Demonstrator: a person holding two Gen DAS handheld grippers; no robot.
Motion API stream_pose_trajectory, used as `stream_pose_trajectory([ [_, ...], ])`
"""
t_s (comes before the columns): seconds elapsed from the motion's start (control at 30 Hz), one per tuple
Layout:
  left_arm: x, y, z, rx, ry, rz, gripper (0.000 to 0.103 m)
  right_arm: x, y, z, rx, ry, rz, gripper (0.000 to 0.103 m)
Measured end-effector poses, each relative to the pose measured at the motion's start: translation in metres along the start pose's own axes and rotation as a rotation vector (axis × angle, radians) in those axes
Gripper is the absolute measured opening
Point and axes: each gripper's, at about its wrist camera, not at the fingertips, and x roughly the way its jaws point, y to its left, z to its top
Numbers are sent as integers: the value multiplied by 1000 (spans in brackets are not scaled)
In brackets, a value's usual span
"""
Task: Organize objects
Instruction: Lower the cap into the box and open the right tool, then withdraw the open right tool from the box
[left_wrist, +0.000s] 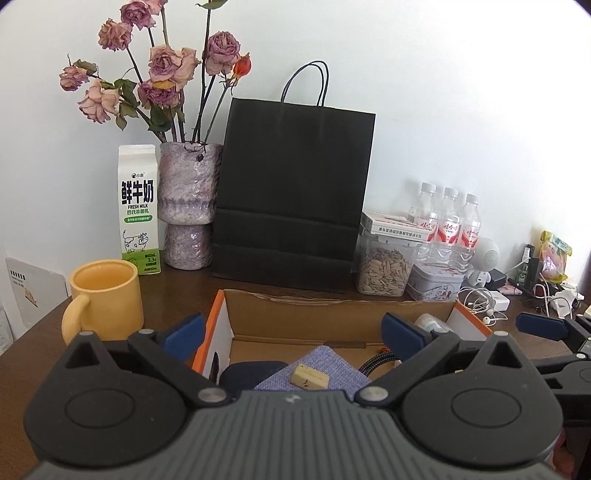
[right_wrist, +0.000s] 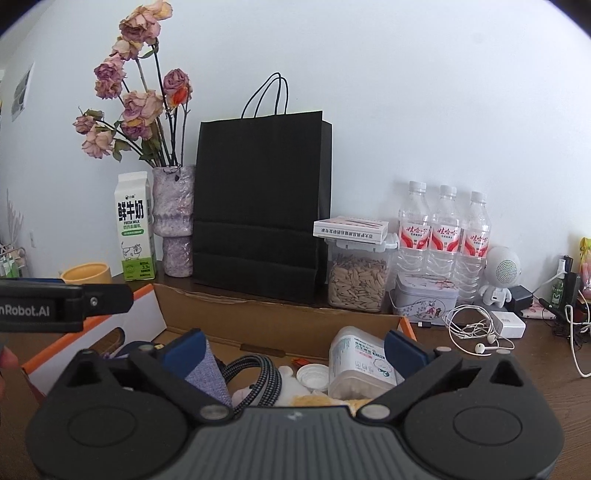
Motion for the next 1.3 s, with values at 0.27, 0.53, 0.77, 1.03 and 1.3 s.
stream_pose_trajectory([
  [0.27,-41,-4,6,24,-7,-13,103,-38,6,7,9,-6,-6,103],
  [0.53,-85,-4,0,56,25,-42,103,-88,15,9,13,11,-9,103],
  [0.77,-114,-1,-19,79,94,-31,103,-123,25,-5,17,71,-2,103],
  [1.03,-133,2,-42,86,164,-10,103,-147,31,-25,33,135,-12,103],
  [1.3,-142,3,-48,82,182,-7,103,-159,34,-34,43,151,-11,103],
])
